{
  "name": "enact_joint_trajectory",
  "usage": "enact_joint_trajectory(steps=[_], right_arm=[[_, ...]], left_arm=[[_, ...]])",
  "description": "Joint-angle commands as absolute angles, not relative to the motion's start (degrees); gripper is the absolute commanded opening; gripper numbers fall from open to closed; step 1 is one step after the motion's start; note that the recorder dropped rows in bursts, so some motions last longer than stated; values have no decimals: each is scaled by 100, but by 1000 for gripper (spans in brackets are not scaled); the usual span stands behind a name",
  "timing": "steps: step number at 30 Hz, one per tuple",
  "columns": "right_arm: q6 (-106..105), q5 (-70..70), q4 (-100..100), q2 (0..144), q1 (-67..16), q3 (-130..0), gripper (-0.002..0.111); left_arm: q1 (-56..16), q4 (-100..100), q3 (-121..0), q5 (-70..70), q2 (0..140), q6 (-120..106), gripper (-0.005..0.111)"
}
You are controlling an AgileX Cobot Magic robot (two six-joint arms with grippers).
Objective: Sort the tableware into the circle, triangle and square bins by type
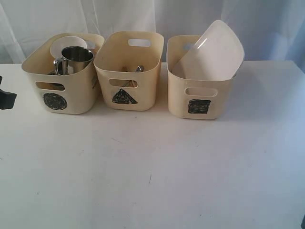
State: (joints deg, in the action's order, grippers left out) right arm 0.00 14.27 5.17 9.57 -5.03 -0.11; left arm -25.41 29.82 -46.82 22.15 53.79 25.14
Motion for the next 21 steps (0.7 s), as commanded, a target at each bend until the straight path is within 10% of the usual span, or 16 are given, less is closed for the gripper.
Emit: enact_joint_trajectory(steps=[1,21], right_arm=[[63,1684,418,579,-465,0,0],[170,1949,450,0,-454,0,0]], left_arm=[[-2531,3027,-4648,2226,5328,2572,0],[-2531,3027,-4648,2191,5328,2572,0]])
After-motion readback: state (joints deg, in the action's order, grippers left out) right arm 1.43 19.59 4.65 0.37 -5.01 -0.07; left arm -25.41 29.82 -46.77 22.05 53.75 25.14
